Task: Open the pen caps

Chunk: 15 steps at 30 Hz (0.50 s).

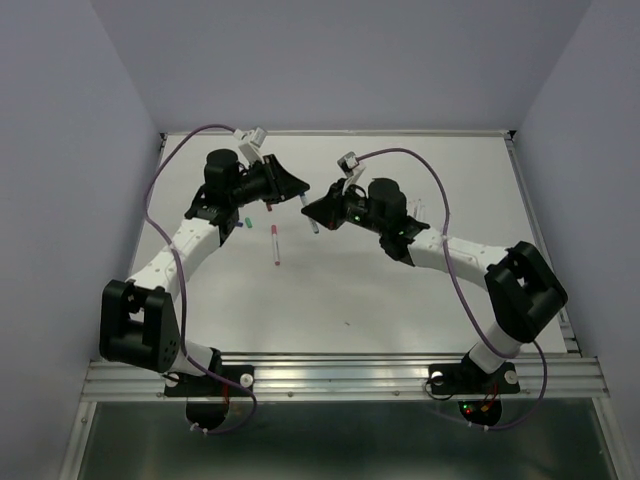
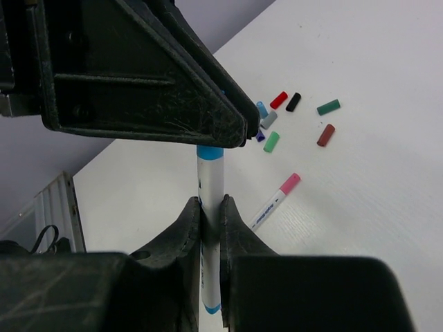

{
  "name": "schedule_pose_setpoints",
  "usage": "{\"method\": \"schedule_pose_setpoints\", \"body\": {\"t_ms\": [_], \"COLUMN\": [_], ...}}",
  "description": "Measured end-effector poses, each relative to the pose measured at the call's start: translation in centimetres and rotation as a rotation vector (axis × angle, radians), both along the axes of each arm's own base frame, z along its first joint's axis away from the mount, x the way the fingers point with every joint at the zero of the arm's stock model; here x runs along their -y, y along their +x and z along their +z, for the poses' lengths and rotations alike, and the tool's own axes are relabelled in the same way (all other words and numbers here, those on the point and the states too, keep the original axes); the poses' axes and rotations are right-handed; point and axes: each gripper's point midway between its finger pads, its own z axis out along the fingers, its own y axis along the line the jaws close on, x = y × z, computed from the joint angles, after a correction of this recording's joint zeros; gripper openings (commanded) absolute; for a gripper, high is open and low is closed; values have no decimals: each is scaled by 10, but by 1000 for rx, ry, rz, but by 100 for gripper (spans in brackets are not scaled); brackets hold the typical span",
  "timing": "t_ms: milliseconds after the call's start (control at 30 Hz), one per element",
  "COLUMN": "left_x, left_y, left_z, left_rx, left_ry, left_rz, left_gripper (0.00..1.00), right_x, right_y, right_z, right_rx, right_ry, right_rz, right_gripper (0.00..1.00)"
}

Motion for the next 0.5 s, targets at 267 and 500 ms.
{"method": "schedule_pose_setpoints", "body": {"t_ms": [267, 500], "left_x": [8, -107], "left_y": [16, 133], "left_z": [-30, 27], "left_rx": [-209, 4], "left_ry": [12, 26], "left_rz": [-82, 331], "left_gripper": [0, 0], "right_x": [21, 25], "right_y": [-21, -129], "right_z": [-39, -108], "right_rx": [-45, -257], "right_ry": [14, -93], "right_rz": [-22, 197], "right_gripper": [1, 1]}}
